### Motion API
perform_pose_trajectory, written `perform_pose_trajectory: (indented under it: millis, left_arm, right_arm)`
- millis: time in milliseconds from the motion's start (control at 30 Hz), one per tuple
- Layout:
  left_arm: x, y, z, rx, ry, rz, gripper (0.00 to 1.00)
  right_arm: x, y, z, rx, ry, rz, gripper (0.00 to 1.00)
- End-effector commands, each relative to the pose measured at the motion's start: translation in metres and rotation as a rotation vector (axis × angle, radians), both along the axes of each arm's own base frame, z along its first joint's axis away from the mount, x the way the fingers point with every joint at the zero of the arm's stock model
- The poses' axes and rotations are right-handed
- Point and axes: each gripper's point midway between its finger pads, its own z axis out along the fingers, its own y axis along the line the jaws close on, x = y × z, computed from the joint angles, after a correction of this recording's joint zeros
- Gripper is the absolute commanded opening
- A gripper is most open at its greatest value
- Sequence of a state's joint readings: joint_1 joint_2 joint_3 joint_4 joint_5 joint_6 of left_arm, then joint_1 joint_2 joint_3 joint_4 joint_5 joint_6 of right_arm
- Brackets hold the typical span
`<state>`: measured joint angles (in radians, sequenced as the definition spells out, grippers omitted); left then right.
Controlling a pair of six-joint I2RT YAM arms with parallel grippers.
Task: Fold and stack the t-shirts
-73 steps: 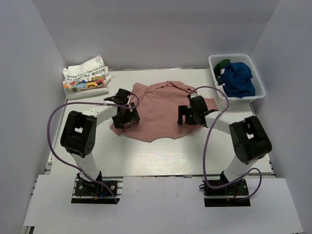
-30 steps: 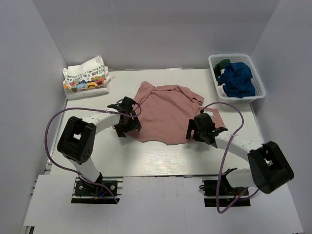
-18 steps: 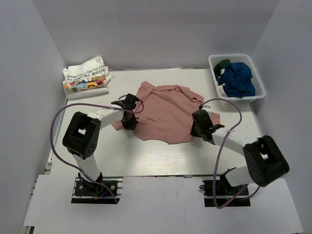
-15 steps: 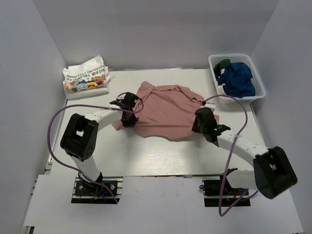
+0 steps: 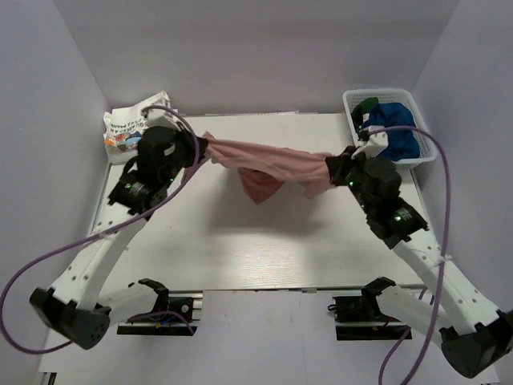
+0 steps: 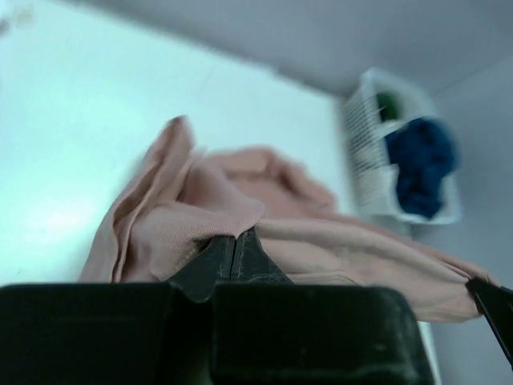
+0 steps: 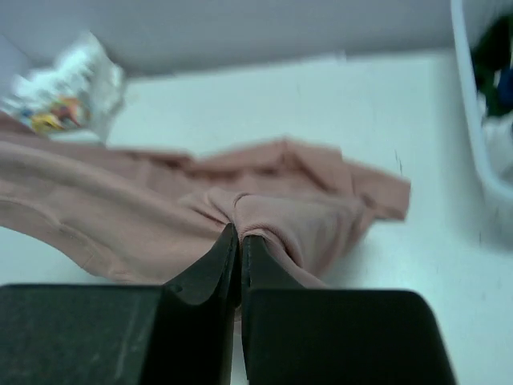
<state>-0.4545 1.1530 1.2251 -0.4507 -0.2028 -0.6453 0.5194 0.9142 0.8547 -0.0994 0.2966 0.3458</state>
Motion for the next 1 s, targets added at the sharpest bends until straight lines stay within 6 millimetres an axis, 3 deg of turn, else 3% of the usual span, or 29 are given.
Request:
perform_pose_trajectory:
  millis: [0,33,67,100,200,267,300,333,367,400,433,467,533,633,767,867,967]
  left_arm:
    - [-0.026,0.01,0.098,-0.066,-0.263,-0.039,0.0]
    - [-0.034,0.01,0.112,-0.075,-0.296,-0.056,0.0]
    - [-0.042,0.013,0.138,-0.089,-0.361,-0.067,0.0]
    - [-0.05,0.012,0.152,-0.106,-0.392,-0.089,0.0]
    - [-0.083,0.016,0.209,-0.126,-0.54,-0.155,0.0]
    - [-0.106,0.021,0.244,-0.134,-0.628,-0.193,0.0]
    - [-0.122,0.022,0.258,-0.146,-0.672,-0.229,0.0]
    - [-0.133,0.026,0.271,-0.145,-0.712,-0.24,0.0]
    - [-0.152,0.031,0.291,-0.161,-0.769,-0.258,0.0]
    - [-0.171,0.033,0.303,-0.172,-0.813,-0.29,0.0]
    - [-0.179,0.034,0.311,-0.177,-0.838,-0.306,0.0]
    - [-0.203,0.043,0.332,-0.185,-0.911,-0.309,0.0]
    - [-0.231,0.049,0.352,-0.195,-0.971,-0.341,0.0]
    - [-0.262,0.061,0.374,-0.205,-1.047,-0.347,0.0]
    - [-0.26,0.066,0.385,-0.212,-1.052,-0.315,0.0]
    - [-0.242,0.067,0.386,-0.227,-1.029,-0.264,0.0]
    - [-0.192,0.064,0.368,-0.214,-0.927,-0.164,0.0]
  right_arm:
    - [-0.021,-0.001,0.107,0.022,-0.247,0.088,0.0]
    - [-0.033,0.003,0.129,0.037,-0.286,0.142,0.0]
    - [-0.041,0.0,0.156,0.048,-0.339,0.152,0.0]
    - [-0.047,-0.001,0.167,0.049,-0.36,0.167,0.0]
    - [-0.089,0.006,0.229,0.07,-0.462,0.319,0.0]
    - [-0.111,0.01,0.243,0.07,-0.497,0.4,0.0]
    - [-0.129,0.007,0.267,0.088,-0.55,0.438,0.0]
    - [-0.145,0.008,0.275,0.104,-0.572,0.485,0.0]
    - [-0.154,0.011,0.28,0.097,-0.599,0.531,0.0]
    - [-0.173,0.004,0.301,0.106,-0.661,0.544,0.0]
    - [-0.179,0.003,0.304,0.098,-0.673,0.558,0.0]
    - [-0.196,0.002,0.317,0.107,-0.712,0.601,0.0]
    - [-0.224,0.0,0.336,0.116,-0.776,0.673,0.0]
    - [-0.248,-0.003,0.35,0.128,-0.837,0.726,0.0]
    - [-0.248,-0.012,0.364,0.143,-0.883,0.668,0.0]
    - [-0.219,-0.011,0.357,0.127,-0.849,0.59,0.0]
    - [-0.161,-0.006,0.331,0.128,-0.738,0.447,0.0]
